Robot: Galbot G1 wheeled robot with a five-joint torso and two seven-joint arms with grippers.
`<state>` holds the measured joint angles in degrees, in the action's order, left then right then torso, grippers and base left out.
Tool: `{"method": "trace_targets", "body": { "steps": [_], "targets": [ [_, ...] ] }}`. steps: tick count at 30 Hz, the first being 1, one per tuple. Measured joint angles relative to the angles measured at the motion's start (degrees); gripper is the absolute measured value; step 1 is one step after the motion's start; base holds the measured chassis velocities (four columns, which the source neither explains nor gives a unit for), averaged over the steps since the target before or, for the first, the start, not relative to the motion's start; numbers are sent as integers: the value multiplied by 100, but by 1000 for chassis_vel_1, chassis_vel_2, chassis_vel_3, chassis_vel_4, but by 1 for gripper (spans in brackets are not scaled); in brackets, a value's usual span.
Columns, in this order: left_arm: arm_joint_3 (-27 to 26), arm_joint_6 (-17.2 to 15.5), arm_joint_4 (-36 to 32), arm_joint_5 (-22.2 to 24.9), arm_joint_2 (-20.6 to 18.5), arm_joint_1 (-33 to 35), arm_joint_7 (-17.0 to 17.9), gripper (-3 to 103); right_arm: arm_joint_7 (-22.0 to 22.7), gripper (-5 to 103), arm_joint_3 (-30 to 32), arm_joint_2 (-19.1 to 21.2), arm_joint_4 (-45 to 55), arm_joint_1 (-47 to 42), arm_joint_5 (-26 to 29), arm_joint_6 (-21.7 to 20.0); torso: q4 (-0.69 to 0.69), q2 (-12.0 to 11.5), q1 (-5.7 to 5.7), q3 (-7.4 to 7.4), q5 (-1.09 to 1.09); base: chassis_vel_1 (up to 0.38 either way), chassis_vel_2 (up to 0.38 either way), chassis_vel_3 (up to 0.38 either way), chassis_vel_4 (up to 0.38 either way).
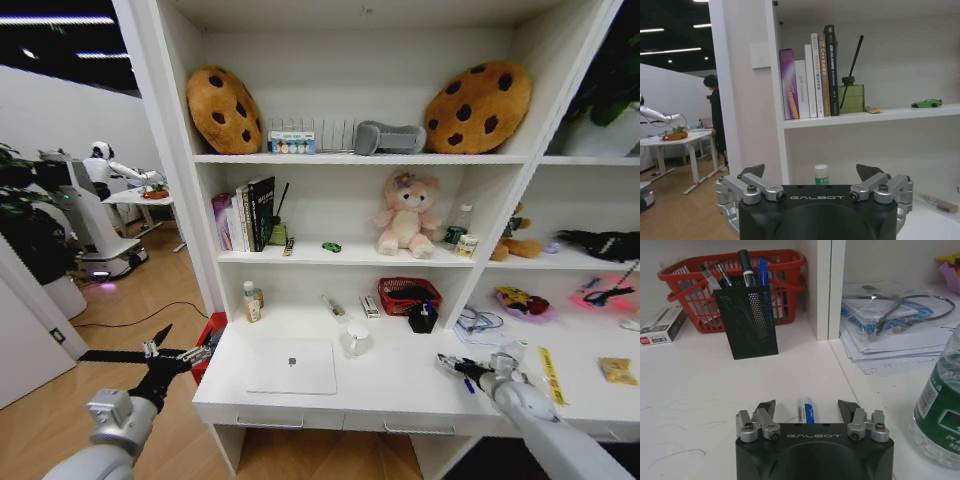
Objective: Organize the objects on the table.
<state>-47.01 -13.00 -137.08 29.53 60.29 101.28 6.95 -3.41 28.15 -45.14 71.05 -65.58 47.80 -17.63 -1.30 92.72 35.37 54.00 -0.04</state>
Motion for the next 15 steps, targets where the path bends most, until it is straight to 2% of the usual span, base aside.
{"method": "trace_targets", "body": {
  "steps": [2, 5, 8, 9, 10, 12, 13, 15],
  "targets": [
    [0, 0, 0, 0, 0, 0, 0, 100, 0, 71, -2, 1, -33, 14, -5, 11, 0, 0, 0, 0, 0, 0, 0, 0, 0],
    [0, 0, 0, 0, 0, 0, 0, 100, -10, 55, -9, 23, -68, 38, -9, 15, -1, 0, 0, 0, 1, 0, 0, 0, 0],
    [0, 0, 0, 0, 0, 0, 0, 100, -35, 49, -22, 37, -14, 26, -2, 0, 0, 0, 0, 1, 5, 0, 0, 0, 0],
    [0, 0, 0, 0, 0, 0, 0, 100, -37, 38, -20, 39, 34, 1, 4, -14, 0, 0, 0, 1, 5, 0, 0, 0, 0],
    [0, 0, 0, 0, 0, 0, 0, 100, -37, 38, -20, 39, 34, 1, 4, -14, 0, 0, 0, 1, 5, 0, 0, 0, 0],
    [0, 0, 0, 0, 0, 0, 0, 100, -65, 27, -8, 41, 95, -41, 13, -26, 0, 0, 0, 1, 6, 0, 0, 0, 0],
    [0, 0, 0, 0, 0, 0, 0, 100, -65, 27, -8, 41, 95, -41, 13, -26, 0, 0, 0, 1, 6, 0, 0, 0, 0],
    [0, 0, 0, 0, 0, 0, 0, 100, -112, 17, -8, 48, 77, -34, 11, -18, -1, 0, 1, 1, 6, 0, 0, 0, 0]
  ]
}}
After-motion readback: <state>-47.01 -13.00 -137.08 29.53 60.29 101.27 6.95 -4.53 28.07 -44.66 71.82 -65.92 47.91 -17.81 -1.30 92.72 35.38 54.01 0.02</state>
